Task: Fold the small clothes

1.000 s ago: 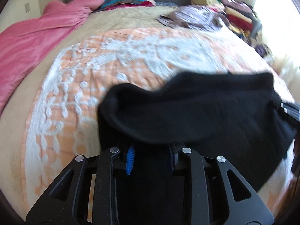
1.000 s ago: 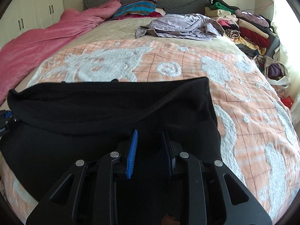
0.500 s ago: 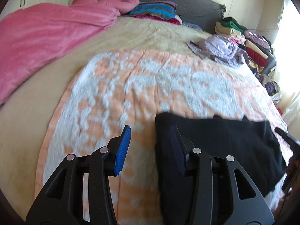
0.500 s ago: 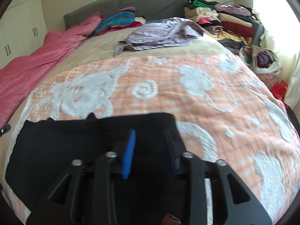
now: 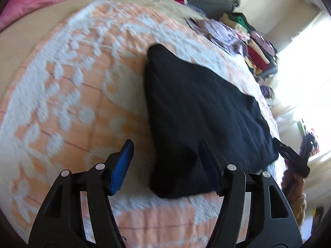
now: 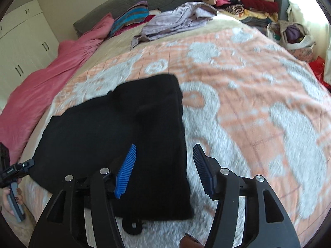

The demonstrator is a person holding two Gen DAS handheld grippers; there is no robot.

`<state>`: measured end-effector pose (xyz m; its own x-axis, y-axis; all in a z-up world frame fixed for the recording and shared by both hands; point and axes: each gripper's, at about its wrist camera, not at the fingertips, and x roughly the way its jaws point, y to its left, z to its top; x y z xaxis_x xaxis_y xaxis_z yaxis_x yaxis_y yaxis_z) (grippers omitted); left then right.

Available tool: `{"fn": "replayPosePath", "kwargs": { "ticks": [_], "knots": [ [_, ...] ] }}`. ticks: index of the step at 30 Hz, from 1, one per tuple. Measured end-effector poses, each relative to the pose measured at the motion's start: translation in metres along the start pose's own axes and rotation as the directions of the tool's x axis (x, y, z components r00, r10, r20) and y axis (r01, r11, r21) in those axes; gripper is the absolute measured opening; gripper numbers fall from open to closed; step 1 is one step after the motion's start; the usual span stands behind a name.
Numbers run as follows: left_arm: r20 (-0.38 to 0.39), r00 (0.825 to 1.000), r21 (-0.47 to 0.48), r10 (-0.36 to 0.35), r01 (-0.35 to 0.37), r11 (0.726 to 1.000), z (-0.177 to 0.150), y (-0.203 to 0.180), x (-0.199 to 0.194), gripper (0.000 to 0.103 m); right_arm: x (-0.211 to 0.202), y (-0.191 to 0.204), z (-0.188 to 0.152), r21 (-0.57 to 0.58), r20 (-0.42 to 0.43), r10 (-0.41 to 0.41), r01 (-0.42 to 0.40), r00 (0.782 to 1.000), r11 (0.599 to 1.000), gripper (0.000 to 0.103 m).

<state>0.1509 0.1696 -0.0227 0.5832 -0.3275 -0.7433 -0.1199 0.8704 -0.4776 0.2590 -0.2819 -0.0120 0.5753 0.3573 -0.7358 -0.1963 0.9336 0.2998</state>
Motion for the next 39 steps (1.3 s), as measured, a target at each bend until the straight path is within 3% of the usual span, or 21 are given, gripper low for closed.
{"fn": "replayPosePath", "kwargs": {
  "ticks": [3,5,7,10,11,12,18,23,30,39],
  "knots": [
    [0.001,1.0,0.01,0.02,-0.02,1.0,-0.006,-0.007,0.004,0.056,0.002,-0.003,-0.009,0.034,-0.017,0.013,-0.013,1.0,0.999,0.055],
    [0.009,1.0,-0.002,0.021,-0.021,1.0,-0.007,-0.008,0.005,0.034,0.001,-0.008,-0.014,0.077,-0.013,0.034,-0.033,0.999,0.996,0.055],
    [0.002,1.0,-0.015,0.003,-0.003,1.0,-0.007,-0.008,0.005,0.024,-0.002,-0.014,-0.016,0.117,-0.002,0.047,-0.046,0.999,0.992,0.05],
    [0.001,1.0,0.013,0.017,-0.017,1.0,-0.008,-0.012,0.005,0.014,-0.006,-0.018,-0.018,0.138,0.005,0.08,-0.08,0.997,0.987,0.017],
    [-0.004,1.0,0.012,0.016,-0.016,1.0,-0.008,-0.011,0.005,0.011,-0.008,-0.017,-0.019,0.129,0.011,0.073,-0.074,0.997,0.989,0.01],
    [-0.01,1.0,0.009,0.014,-0.014,1.0,-0.009,-0.011,0.004,0.011,-0.011,-0.017,-0.018,0.124,0.017,0.069,-0.07,0.998,0.99,0.009],
    [-0.02,0.999,0.076,0.039,-0.038,0.996,-0.016,-0.02,-0.006,0.006,-0.034,-0.009,-0.024,0.072,0.062,0.024,-0.029,0.998,0.997,0.008],
    [-0.045,0.997,0.106,0.064,-0.059,0.993,-0.025,-0.017,0.0,0.006,-0.025,-0.013,-0.037,0.071,0.038,-0.035,0.032,0.999,0.997,0.01],
    [-0.042,0.996,0.109,0.077,-0.072,0.991,-0.029,-0.017,0.0,0.007,-0.023,-0.017,-0.044,0.118,0.046,-0.098,0.092,0.994,0.989,0.023],
    [-0.038,0.996,0.108,0.085,-0.081,0.991,-0.035,-0.017,-0.004,0.012,-0.03,-0.014,-0.053,0.13,0.043,-0.124,0.117,0.991,0.985,0.039]
  ]
}}
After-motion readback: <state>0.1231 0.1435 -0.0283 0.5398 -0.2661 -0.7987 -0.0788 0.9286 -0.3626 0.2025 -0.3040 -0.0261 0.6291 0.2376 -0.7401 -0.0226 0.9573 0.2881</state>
